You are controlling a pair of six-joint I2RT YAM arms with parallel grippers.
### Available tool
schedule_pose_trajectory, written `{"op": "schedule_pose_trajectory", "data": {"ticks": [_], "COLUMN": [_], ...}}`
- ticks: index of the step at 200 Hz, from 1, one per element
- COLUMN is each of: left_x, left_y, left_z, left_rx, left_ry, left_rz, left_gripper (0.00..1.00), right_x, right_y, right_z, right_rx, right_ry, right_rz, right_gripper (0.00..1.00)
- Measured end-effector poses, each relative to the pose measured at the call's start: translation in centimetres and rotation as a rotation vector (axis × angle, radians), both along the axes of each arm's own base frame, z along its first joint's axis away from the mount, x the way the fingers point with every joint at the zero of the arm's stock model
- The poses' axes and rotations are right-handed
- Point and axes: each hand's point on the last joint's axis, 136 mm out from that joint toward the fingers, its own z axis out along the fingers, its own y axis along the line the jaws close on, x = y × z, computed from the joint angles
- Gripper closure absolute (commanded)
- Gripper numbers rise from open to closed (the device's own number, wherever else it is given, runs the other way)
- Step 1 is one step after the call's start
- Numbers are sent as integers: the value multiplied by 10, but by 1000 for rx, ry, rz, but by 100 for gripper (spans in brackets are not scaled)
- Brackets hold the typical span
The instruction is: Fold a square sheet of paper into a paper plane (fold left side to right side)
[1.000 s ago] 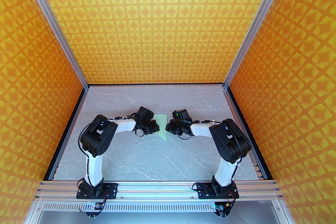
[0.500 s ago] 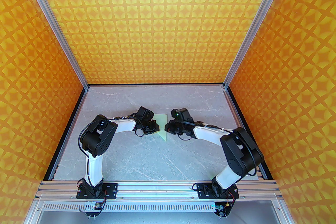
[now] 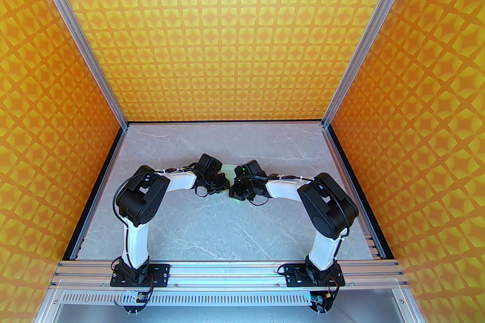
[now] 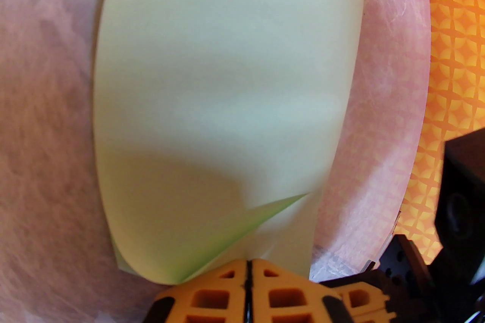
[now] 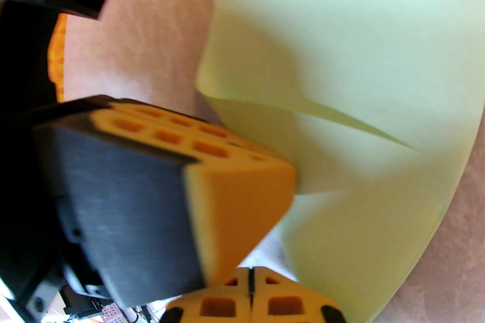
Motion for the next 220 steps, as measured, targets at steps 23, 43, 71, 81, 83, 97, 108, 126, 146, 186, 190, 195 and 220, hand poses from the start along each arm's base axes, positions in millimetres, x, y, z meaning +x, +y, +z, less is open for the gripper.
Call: {"op": "schedule_pose_trajectory", "data": {"ticks": [23,43,71,81,83,97,108,126,146,186,190,195,220], "left_x": [0,0,0,0,0,-1,0,0,0,1,1,1,1], "left_y": [0,0,0,0,0,0,0,1,0,1,1,1,1], "left_z": [0,0,0,-1,-1,-1,-1,-1,-1,-2,-2,-2,-2], "left_rx": [0,0,1,1,2,3,3,5,7,5,5,5,5], "left_ry": [0,1,1,2,2,2,2,3,4,6,6,6,6], "left_rz": [0,0,-1,-1,-1,-3,-3,-5,-8,-13,-13,-14,-14], "left_gripper": [91,92,95,96,96,96,97,97,97,97,97,97,97], "right_x": [-1,0,0,-1,-1,-2,-2,-3,-8,-18,-19,-20,-26], "right_y": [-1,-2,-3,-3,-3,-3,-4,-6,-8,-15,-15,-17,-23], "right_z": [-3,-3,-4,-4,-5,-4,-4,-4,-4,-4,-4,-4,-5], "right_rx": [-4,-4,18,33,34,57,71,87,100,123,126,130,167], "right_ry": [11,11,8,6,6,-3,-9,-16,-13,-5,-5,-6,-2], "right_rz": [-1,-4,-3,1,1,4,2,-3,-9,-29,-30,-33,-52], "right_gripper": [100,100,100,100,100,100,100,100,100,100,100,100,100]}}
